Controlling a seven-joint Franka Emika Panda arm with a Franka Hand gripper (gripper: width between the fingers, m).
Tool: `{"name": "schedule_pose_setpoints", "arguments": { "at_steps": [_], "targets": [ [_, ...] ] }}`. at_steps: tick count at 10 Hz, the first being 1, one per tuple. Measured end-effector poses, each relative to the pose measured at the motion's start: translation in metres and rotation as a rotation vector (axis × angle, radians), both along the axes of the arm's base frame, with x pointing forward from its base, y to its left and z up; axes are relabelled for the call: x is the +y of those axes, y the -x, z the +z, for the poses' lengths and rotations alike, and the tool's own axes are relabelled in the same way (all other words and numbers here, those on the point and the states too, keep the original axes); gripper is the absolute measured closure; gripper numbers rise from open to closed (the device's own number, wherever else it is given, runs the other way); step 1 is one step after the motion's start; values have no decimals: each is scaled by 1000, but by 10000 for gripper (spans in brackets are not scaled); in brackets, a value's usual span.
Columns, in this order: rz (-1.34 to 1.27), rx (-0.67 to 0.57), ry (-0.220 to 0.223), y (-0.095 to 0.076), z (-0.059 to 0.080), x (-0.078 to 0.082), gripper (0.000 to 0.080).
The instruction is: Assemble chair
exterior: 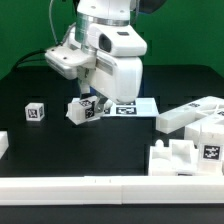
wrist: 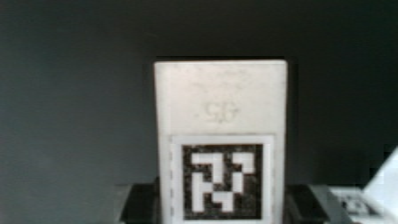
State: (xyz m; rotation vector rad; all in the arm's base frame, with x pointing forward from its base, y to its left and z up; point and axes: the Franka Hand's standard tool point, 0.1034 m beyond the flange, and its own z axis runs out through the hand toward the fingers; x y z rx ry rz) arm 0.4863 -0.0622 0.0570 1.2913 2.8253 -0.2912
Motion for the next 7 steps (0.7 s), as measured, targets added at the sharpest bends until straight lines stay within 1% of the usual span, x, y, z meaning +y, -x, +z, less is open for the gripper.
{"name": "schedule_pose_setpoints", "arguments": {
  "at_steps": [1,2,4,7],
  "targets": [
    [72,22,-2,-18,1,2,515],
    [112,24,-5,-26,0,4,515],
    [227,51,15,-22,-1,-5,515],
    [212,53,20,-20,-3,-7,515]
  ]
}}
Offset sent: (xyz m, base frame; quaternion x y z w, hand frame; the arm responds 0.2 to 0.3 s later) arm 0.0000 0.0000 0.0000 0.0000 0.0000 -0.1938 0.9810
